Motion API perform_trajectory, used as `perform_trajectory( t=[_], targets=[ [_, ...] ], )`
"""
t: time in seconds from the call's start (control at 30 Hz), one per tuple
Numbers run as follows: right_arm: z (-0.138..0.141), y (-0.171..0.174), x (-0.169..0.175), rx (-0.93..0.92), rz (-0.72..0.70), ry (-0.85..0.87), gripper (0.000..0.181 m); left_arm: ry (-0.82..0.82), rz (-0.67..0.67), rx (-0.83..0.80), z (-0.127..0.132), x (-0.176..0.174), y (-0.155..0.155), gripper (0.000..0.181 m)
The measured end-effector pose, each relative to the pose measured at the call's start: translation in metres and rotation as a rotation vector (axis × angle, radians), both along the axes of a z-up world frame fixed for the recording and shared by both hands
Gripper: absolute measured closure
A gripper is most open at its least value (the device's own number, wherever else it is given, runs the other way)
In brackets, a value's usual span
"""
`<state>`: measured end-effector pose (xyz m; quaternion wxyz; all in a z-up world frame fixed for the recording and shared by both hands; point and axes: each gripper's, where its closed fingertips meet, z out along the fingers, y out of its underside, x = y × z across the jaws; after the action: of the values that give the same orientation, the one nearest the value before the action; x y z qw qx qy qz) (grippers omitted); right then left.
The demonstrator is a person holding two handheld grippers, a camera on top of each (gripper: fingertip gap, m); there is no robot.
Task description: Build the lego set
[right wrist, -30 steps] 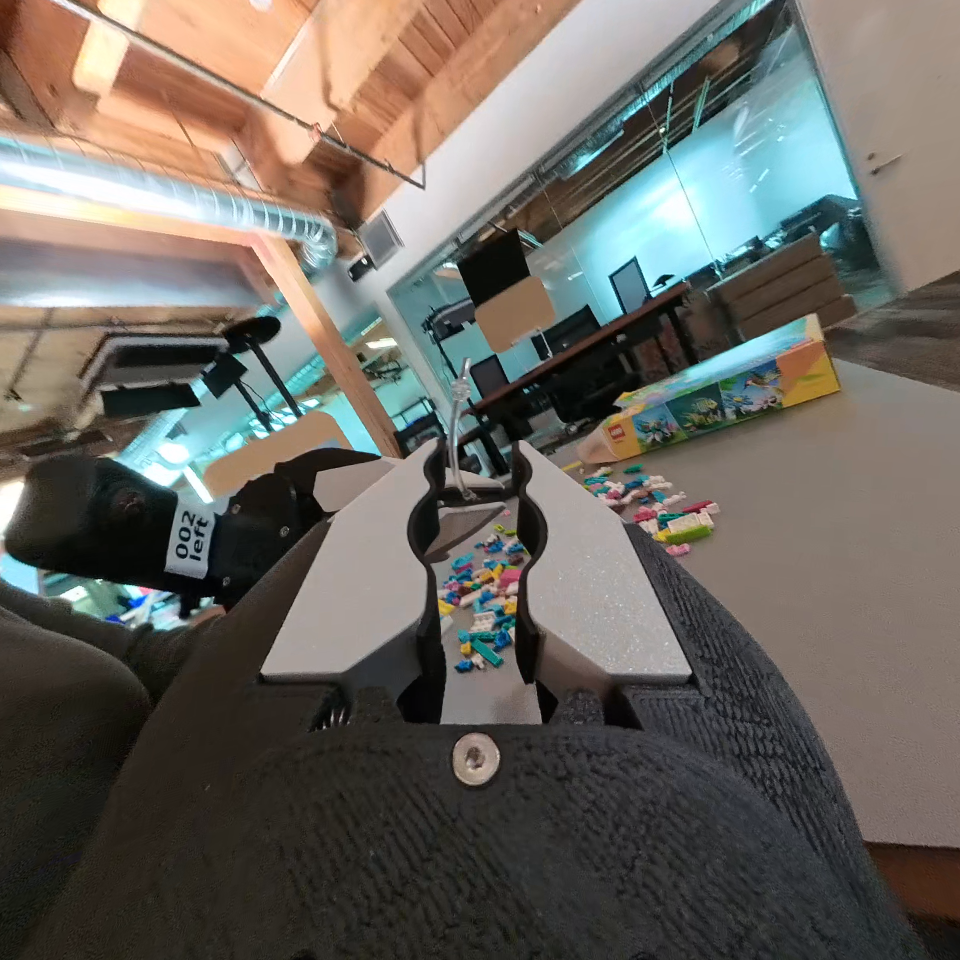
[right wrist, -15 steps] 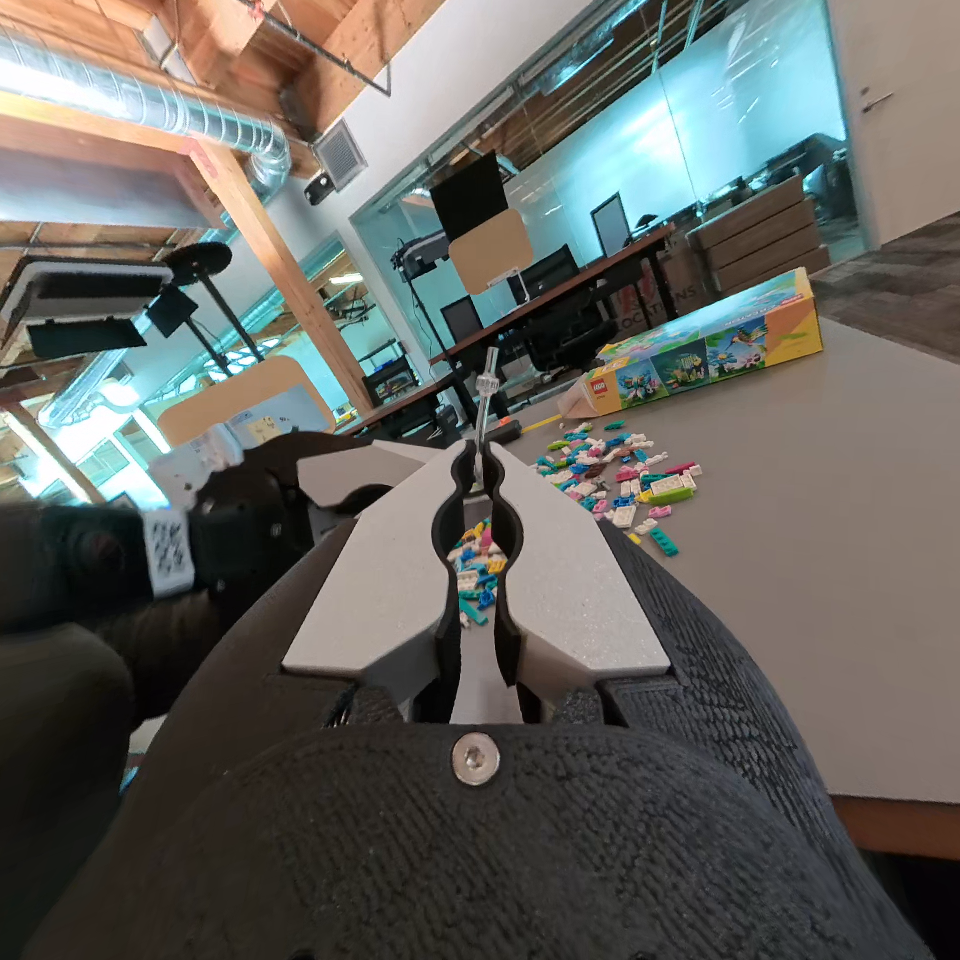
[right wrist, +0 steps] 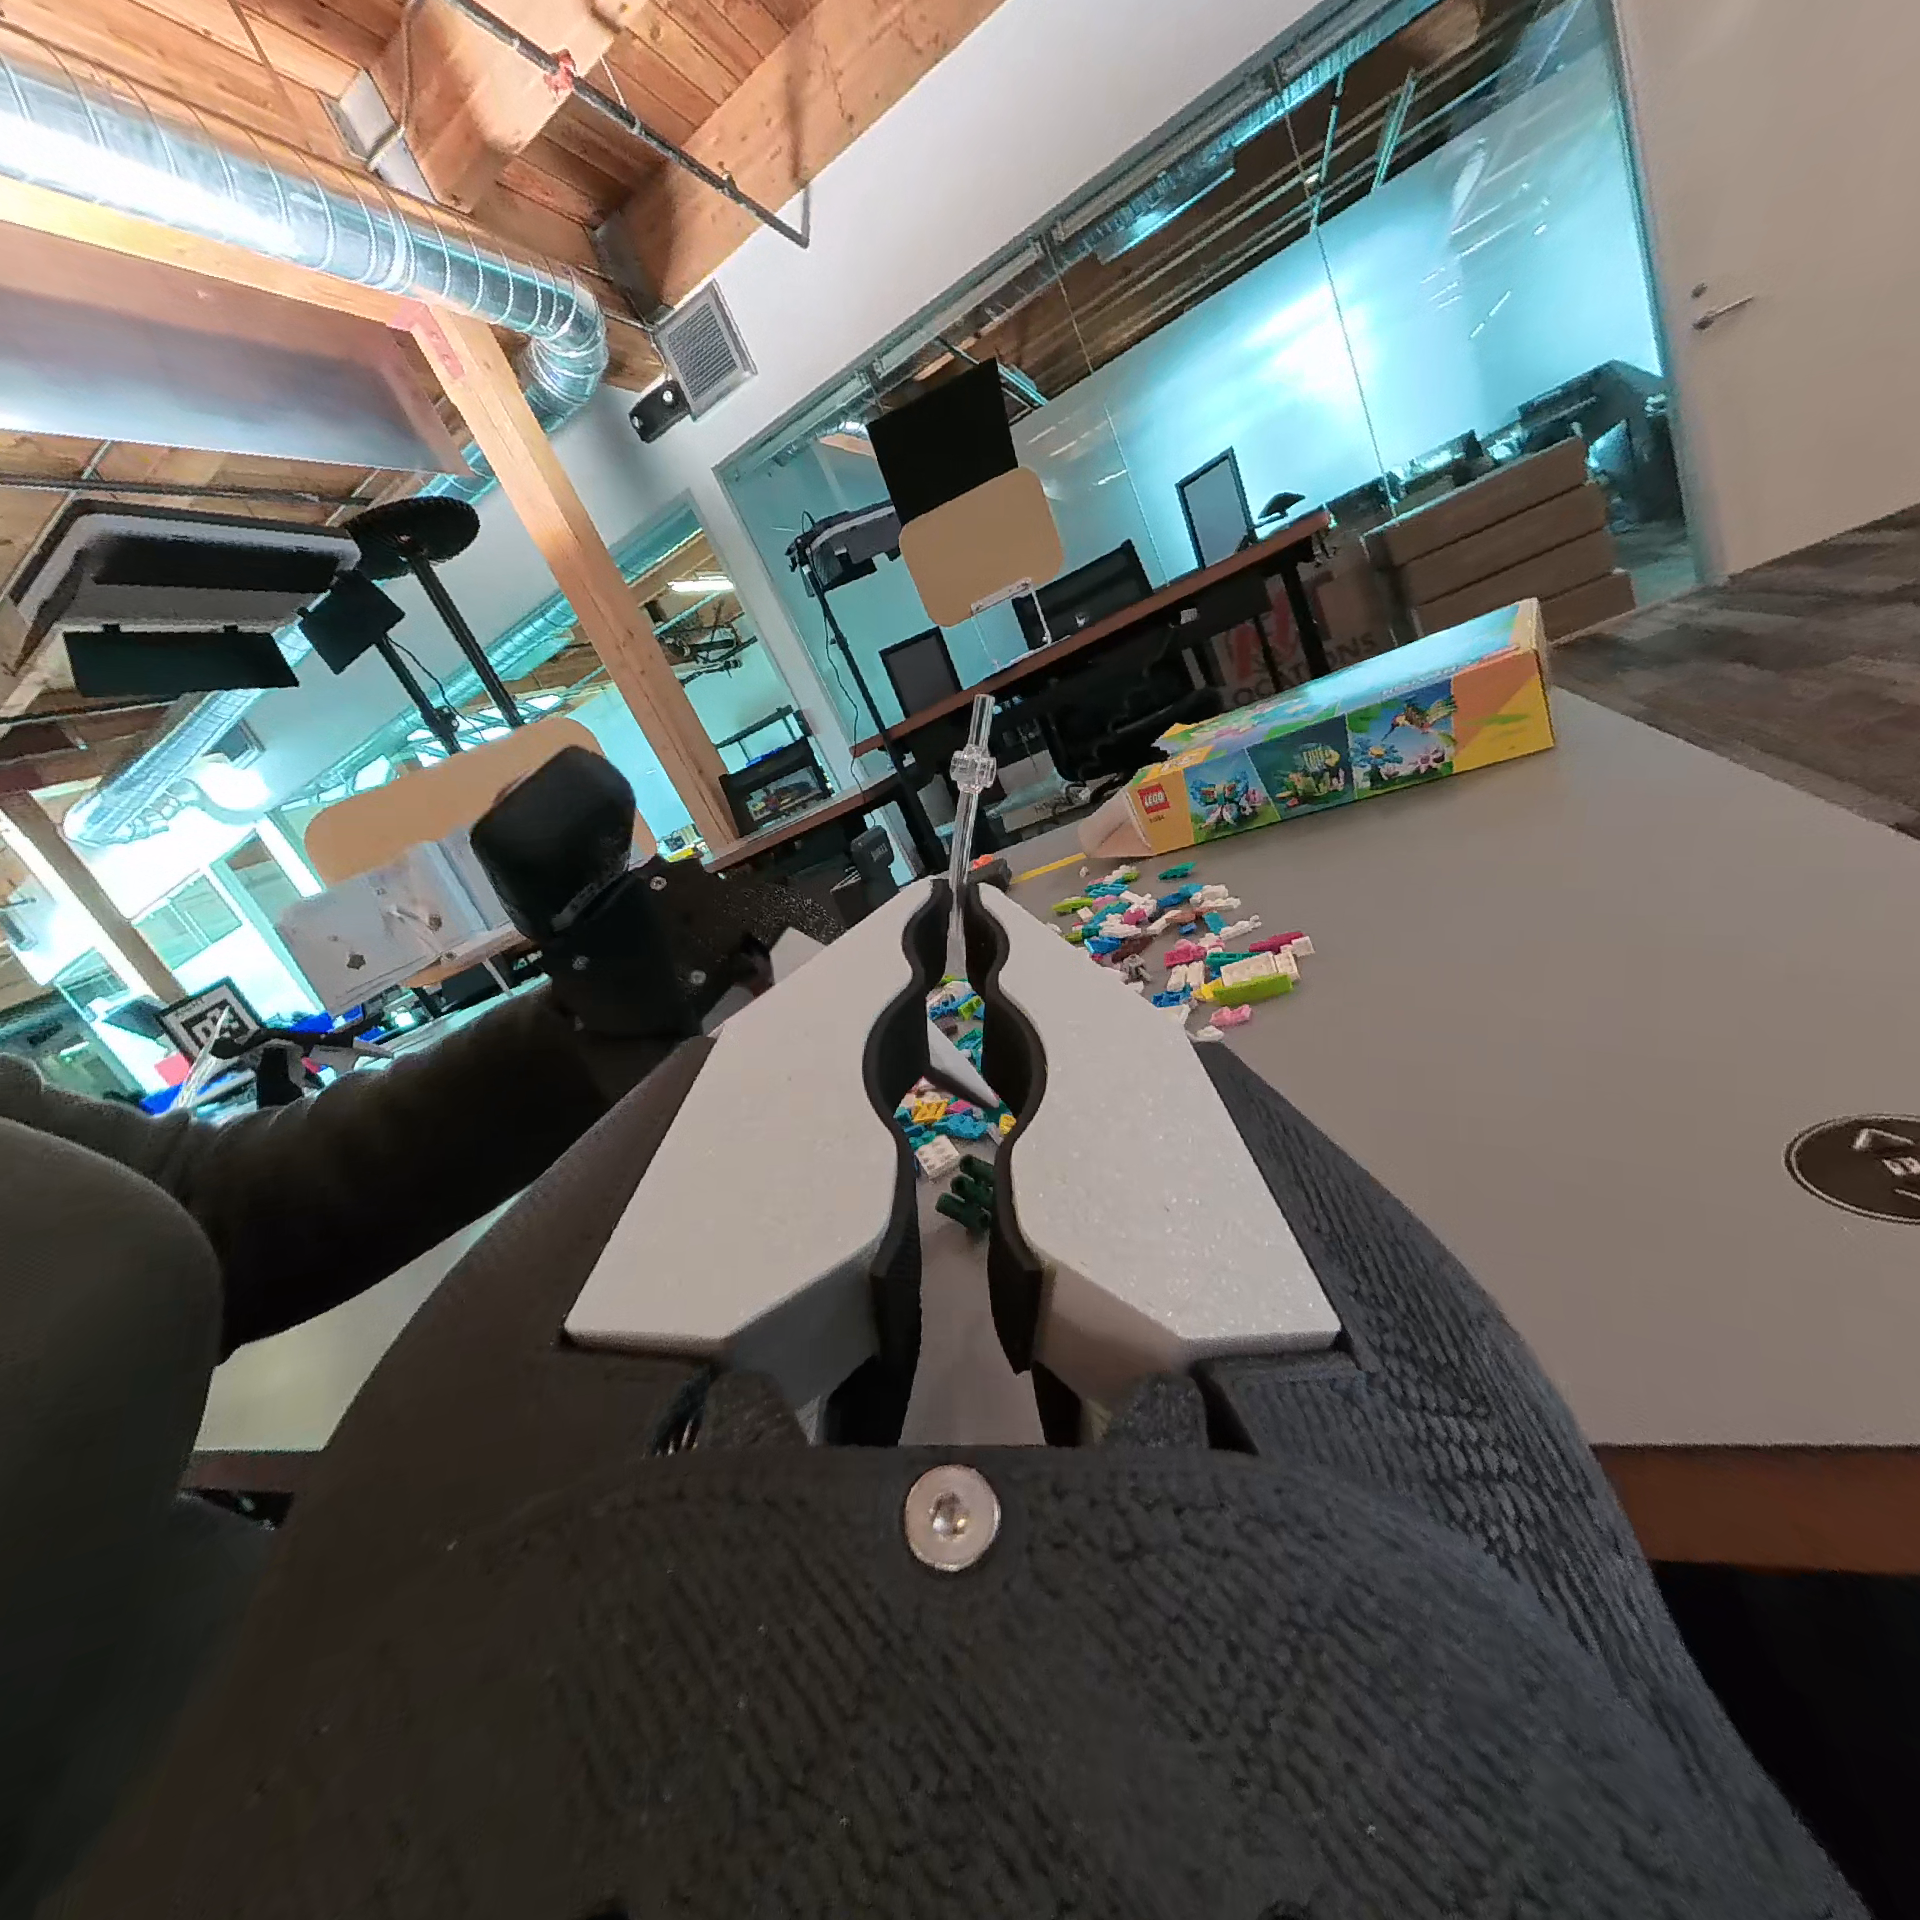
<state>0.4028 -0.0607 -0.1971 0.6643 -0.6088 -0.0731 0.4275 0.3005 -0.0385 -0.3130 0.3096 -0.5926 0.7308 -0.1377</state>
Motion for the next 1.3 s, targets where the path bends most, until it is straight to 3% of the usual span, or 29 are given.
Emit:
perform_trajectory(
  t=[0.13, 0.2, 0.5, 0.77, 0.93, 1.1, 1.3],
  targets=[
    [-0.005, 0.001, 0.002, -0.008, 0.004, 0.005, 0.18, 0.067, 0.0, 0.13, -0.014, -0.002, 0.016, 0.15],
    [-0.007, 0.001, 0.004, -0.01, 0.006, 0.005, 0.18, 0.078, 0.003, 0.121, -0.02, -0.003, 0.016, 0.152],
    [-0.009, 0.001, 0.002, -0.01, 0.03, 0.011, 0.18, 0.055, -0.018, 0.069, -0.018, -0.005, 0.016, 0.145],
    [-0.01, -0.002, -0.001, -0.015, 0.059, 0.024, 0.18, 0.09, -0.283, 0.057, -0.01, -0.006, 0.009, 0.142],
    [-0.011, -0.003, -0.003, -0.019, 0.069, 0.025, 0.18, 0.138, -0.375, 0.076, -0.013, -0.003, 0.012, 0.147],
    [-0.013, -0.004, -0.005, -0.023, 0.078, 0.019, 0.18, 0.207, -0.356, 0.065, -0.024, -0.003, 0.018, 0.158],
    [-0.015, -0.003, -0.007, -0.023, 0.086, 0.019, 0.18, 0.205, -0.355, 0.061, -0.025, -0.001, 0.017, 0.158]
  ],
)
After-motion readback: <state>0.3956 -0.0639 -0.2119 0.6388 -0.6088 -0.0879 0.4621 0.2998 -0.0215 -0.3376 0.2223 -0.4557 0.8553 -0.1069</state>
